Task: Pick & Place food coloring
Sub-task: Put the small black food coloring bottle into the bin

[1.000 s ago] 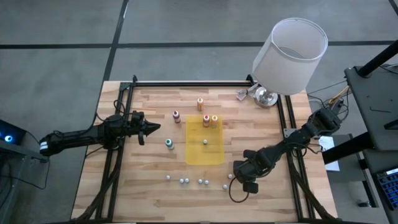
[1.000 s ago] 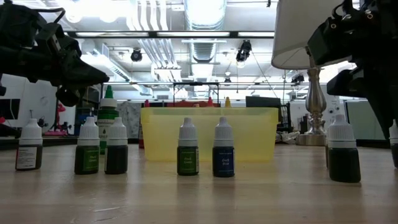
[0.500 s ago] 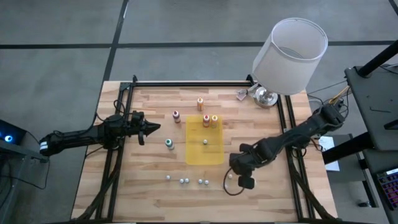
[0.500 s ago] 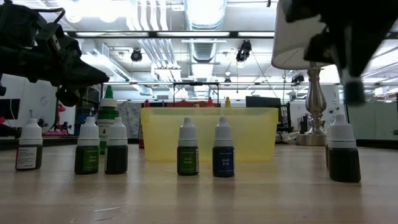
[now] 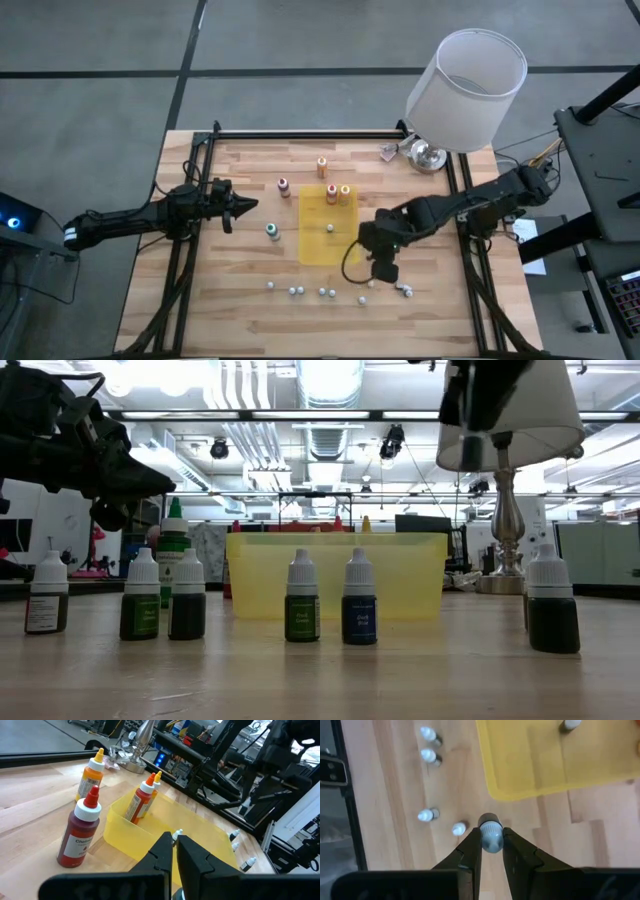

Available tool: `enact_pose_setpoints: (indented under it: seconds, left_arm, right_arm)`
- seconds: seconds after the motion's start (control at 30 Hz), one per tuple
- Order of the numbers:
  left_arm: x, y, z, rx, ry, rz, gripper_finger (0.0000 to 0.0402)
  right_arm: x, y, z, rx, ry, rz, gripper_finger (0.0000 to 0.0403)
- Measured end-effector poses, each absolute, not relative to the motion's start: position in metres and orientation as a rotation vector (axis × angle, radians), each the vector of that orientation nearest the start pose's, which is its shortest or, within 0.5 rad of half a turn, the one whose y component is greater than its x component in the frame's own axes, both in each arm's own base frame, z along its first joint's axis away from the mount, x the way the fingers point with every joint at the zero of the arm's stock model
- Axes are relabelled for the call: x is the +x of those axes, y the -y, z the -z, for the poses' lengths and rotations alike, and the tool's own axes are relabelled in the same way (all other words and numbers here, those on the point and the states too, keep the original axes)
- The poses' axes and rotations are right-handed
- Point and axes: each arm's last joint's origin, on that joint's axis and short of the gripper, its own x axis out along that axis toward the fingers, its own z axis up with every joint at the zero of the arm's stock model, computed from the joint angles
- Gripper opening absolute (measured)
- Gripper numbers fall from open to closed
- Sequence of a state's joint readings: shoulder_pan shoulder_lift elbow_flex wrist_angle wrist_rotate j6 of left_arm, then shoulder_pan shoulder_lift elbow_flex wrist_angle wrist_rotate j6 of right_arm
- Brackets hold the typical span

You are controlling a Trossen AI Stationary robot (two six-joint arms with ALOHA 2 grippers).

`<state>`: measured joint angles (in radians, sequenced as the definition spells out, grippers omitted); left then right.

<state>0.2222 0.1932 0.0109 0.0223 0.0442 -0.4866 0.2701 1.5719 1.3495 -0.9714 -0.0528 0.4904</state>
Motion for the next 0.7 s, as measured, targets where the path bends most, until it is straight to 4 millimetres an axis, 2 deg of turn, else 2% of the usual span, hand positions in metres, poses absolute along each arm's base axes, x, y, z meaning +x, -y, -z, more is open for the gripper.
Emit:
enact_pose_setpoints:
  seconds: [0.43, 0.7]
  left_arm:
    - [0.106, -0.023, -0.153, -0.506, -0.113, -0.213, 0.0000]
    - [0.106, -0.023, -0.153, -0.506, -0.113, -0.213, 0.0000]
  right_arm:
    - [0.304, -0.063, -0.308, 0.275, -1.181, 0.008, 0.0054]
    - [0.310, -0.052, -0.311, 0.239, -1.211, 0.006, 0.0054]
